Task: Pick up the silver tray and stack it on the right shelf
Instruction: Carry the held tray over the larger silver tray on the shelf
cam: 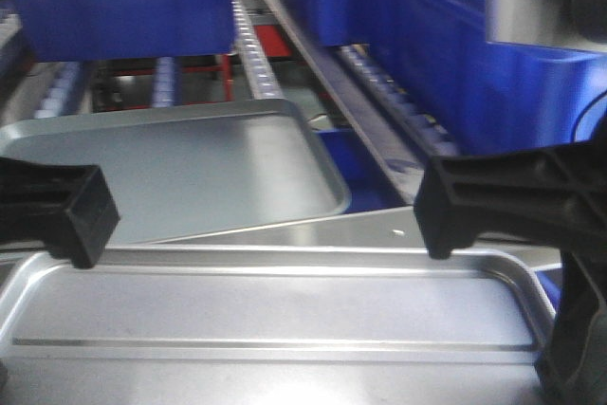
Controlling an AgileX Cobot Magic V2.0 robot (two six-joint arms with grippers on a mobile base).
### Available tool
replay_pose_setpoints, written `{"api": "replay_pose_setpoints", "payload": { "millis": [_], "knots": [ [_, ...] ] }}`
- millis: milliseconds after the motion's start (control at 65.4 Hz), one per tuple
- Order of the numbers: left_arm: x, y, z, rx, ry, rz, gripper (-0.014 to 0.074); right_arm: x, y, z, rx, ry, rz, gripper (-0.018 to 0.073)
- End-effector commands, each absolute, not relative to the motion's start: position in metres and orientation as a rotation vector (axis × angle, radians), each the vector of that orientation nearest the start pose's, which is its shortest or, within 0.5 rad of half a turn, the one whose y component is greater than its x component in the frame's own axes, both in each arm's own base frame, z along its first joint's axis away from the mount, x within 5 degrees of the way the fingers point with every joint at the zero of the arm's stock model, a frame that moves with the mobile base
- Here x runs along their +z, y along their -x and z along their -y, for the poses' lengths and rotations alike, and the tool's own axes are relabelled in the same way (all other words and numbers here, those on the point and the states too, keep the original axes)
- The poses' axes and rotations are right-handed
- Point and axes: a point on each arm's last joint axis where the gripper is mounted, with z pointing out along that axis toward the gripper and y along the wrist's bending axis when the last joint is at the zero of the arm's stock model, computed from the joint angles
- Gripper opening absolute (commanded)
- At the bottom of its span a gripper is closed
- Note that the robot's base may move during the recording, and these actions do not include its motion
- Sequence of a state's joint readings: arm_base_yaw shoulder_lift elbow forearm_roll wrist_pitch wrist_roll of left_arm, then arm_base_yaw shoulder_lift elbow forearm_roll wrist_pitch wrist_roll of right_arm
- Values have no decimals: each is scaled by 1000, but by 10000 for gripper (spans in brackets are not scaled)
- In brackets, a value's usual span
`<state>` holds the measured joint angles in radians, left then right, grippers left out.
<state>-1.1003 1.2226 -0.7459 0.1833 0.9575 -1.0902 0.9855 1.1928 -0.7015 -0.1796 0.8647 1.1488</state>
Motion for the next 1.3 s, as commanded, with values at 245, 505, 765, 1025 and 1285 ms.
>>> {"api": "replay_pose_setpoints", "payload": {
  "millis": [245,505,765,1025,1285],
  "knots": [
    [247,-102,163,-74,-174,-2874,-100,244,-122,-151,194,-66,-2820,49],
    [247,-102,163,-74,-174,-2874,-100,244,-122,-151,194,-66,-2820,49],
    [247,-102,163,-74,-174,-2874,-100,244,-122,-151,194,-66,-2820,49],
    [247,-102,163,-74,-174,-2874,-100,244,-122,-151,194,-66,-2820,49],
    [247,-102,163,-74,-174,-2874,-100,244,-122,-151,194,-66,-2820,49]
  ]
}}
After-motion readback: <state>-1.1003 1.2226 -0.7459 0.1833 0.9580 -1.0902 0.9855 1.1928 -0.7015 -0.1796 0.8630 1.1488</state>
